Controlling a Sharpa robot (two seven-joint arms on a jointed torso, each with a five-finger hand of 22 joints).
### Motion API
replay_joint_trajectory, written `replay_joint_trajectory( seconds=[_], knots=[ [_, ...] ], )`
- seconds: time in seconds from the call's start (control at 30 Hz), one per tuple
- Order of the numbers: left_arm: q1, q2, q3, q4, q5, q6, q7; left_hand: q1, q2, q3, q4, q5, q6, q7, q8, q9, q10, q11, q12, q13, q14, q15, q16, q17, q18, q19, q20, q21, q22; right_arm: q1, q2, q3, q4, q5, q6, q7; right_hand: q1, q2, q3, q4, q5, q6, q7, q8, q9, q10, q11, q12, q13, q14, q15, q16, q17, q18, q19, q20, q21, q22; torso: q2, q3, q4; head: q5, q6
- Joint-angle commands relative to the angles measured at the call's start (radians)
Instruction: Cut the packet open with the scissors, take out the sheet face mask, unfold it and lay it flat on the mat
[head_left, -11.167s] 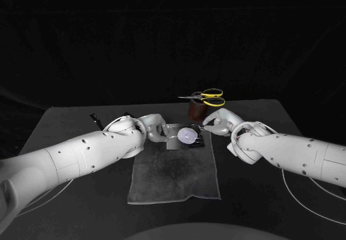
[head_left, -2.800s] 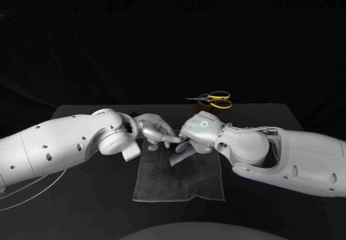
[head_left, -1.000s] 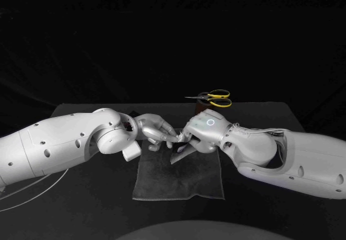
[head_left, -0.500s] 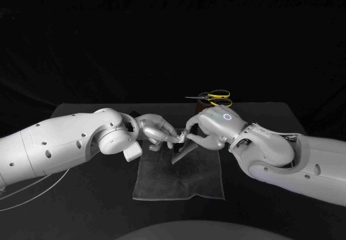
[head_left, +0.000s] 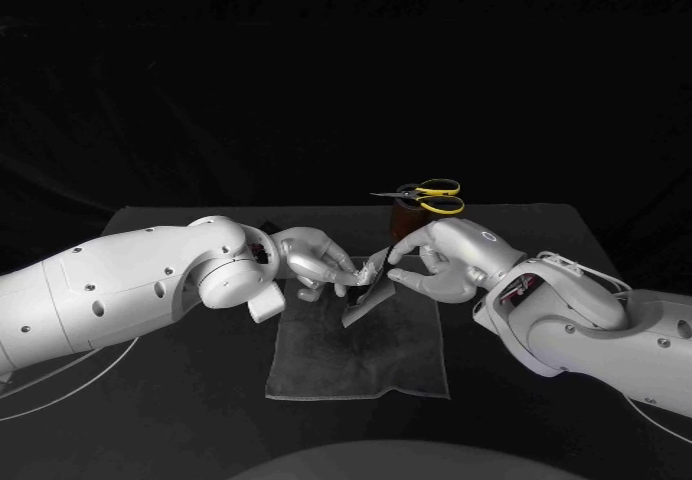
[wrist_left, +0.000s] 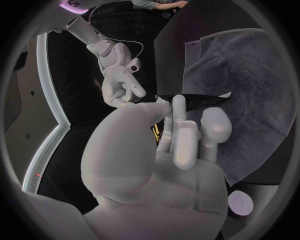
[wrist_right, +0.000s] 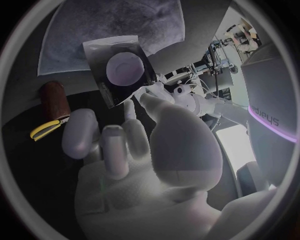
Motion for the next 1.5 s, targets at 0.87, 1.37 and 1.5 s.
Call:
replay_joint_trajectory(
  seconds=[0.87,1.37,1.5],
  knots=[
    [-0.002,0.013,-0.002,0.014,-0.011,-0.019,-0.006,-0.016,-0.001,0.046,-0.034,0.004,0.01,0.0,0.021,0.085,0.02,-0.014,0.0,0.003,0.009,-0.001,0.007,0.004,-0.008,0.009,0.0,0.01,0.007,0.006,0.071,0.012,-0.025,0.215,0.037,-0.11,-0.028,0.007,-0.077,0.07,-0.049,0.02,-0.008,-0.006,-0.009,0.074,-0.004,0.072,0.176,0.095,-0.006,0.031,0.229,-0.019,0.036,-0.003,0.064,0.136,0.001,-0.002,0.0027,-0.004,-0.001],
    [-0.005,0.017,-0.002,0.014,-0.011,-0.023,-0.007,-0.018,-0.002,0.049,-0.036,0.004,0.01,0.0,0.021,0.086,0.02,-0.014,0.0,0.003,0.01,-0.001,0.006,0.004,-0.008,0.01,0.0,0.011,0.007,0.001,0.094,0.01,-0.04,0.189,0.116,-0.138,-0.027,0.017,-0.119,0.1,-0.061,0.057,-0.021,0.01,-0.004,0.075,-0.015,0.079,0.18,0.096,-0.014,0.034,0.232,-0.02,0.039,-0.009,0.07,0.142,0.001,-0.0015,0.0012,-0.003,-0.002],
    [-0.005,0.017,-0.002,0.014,-0.011,-0.024,-0.008,-0.018,-0.002,0.049,-0.036,0.004,0.01,0.0,0.021,0.086,0.02,-0.014,0.0,0.003,0.01,-0.001,0.006,0.004,-0.008,0.01,0.0,0.011,0.007,0.0,0.097,0.009,-0.043,0.174,0.128,-0.155,-0.031,0.016,-0.141,0.117,-0.06,0.063,-0.024,0.012,-0.003,0.075,-0.018,0.078,0.18,0.096,-0.017,0.033,0.232,-0.02,0.039,-0.012,0.07,0.143,0.001,-0.0012,0.0018,-0.004,-0.003]
  ],
)
